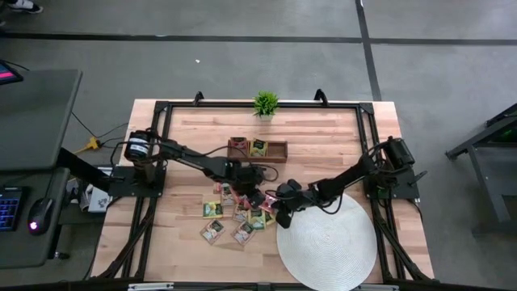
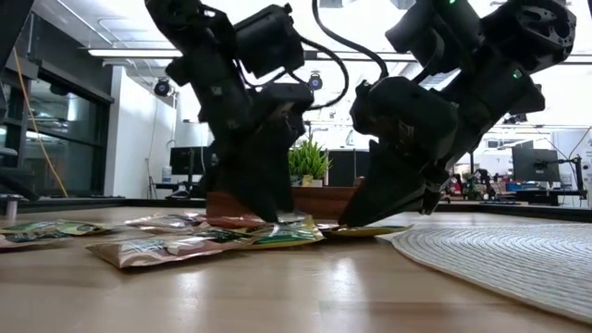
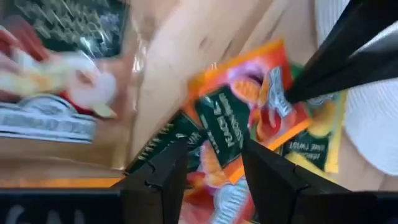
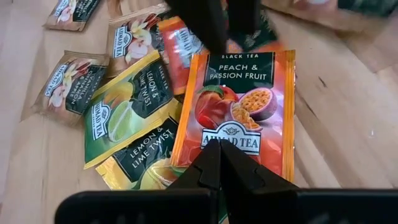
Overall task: Pick & Place Tea
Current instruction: Put the orange tea bag into the left section of the wooden organizer
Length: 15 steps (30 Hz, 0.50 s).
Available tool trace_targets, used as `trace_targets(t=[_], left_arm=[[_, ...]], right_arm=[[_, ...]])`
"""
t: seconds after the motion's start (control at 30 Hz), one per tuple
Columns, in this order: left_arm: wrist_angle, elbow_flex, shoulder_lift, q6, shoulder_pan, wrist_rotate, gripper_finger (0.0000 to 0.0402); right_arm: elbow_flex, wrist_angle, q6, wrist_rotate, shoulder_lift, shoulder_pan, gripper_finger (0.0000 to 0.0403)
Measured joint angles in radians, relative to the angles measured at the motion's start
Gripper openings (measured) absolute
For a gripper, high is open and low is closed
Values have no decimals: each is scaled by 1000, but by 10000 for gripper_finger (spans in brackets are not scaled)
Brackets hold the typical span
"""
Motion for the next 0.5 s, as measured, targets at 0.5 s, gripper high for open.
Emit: trace_targets(t=[0.5], left_arm=[[64, 0, 32, 5, 0, 39, 152]], right_arm=[[0, 17, -2, -22, 0, -19, 0]])
